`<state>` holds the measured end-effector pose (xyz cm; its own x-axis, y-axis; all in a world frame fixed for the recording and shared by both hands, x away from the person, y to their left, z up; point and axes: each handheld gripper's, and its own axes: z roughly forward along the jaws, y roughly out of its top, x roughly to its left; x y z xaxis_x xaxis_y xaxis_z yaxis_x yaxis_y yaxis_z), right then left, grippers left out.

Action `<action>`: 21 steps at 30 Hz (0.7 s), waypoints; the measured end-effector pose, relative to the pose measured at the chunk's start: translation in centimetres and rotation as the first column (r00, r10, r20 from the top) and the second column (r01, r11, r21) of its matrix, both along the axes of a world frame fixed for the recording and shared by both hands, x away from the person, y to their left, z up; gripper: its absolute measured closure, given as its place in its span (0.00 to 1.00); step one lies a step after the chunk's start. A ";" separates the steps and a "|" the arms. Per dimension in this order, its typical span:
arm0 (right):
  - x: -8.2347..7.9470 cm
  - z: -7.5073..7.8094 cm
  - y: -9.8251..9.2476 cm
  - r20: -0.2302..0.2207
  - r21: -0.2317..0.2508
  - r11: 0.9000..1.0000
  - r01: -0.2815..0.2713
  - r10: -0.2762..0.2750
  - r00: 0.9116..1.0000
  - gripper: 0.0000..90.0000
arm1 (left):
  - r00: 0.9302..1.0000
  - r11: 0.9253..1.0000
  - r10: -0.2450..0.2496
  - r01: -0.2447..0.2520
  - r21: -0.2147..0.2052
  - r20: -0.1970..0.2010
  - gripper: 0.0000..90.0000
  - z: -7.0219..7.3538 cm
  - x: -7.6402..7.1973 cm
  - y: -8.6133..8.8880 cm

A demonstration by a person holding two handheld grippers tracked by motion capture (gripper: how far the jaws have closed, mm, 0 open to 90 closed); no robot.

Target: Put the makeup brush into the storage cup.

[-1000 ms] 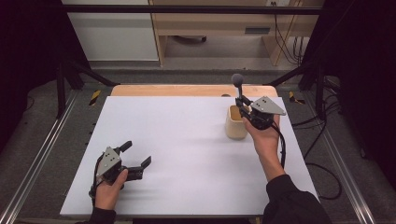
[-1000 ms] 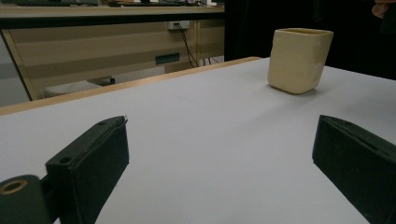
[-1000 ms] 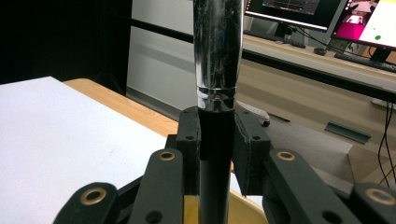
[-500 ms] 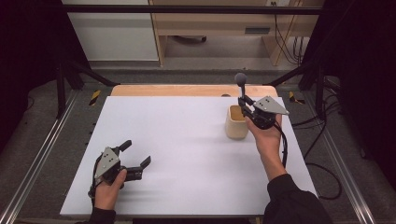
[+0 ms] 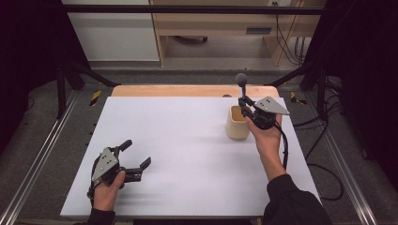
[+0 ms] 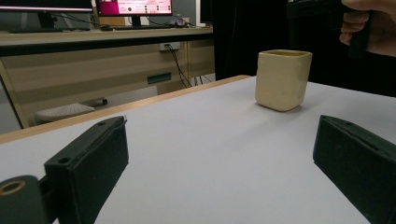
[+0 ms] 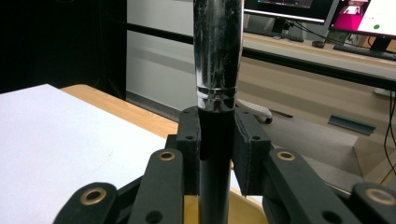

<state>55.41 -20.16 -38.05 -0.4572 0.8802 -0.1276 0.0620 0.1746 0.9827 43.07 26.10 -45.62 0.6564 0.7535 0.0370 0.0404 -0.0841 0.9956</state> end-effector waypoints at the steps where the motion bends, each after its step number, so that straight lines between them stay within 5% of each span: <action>1: 0.0 0.0 0.0 -0.001 0.001 1.000 0.001 -0.001 1.000 0.83 | 1.000 1.000 0.000 0.000 0.001 -0.001 0.03 0.0 0.0 0.0; 21: 0.4 -1.0 -0.4 -0.029 0.046 0.999 0.014 -0.013 0.999 0.83 | 1.000 1.000 -0.013 0.013 0.007 -0.005 0.03 -0.2 0.0 -0.1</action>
<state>55.83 -20.52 -39.10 -0.4479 0.8911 -0.0734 0.0927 0.1279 0.9874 43.08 26.02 -45.78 0.6663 0.7447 0.0388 0.0442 -0.0913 0.9948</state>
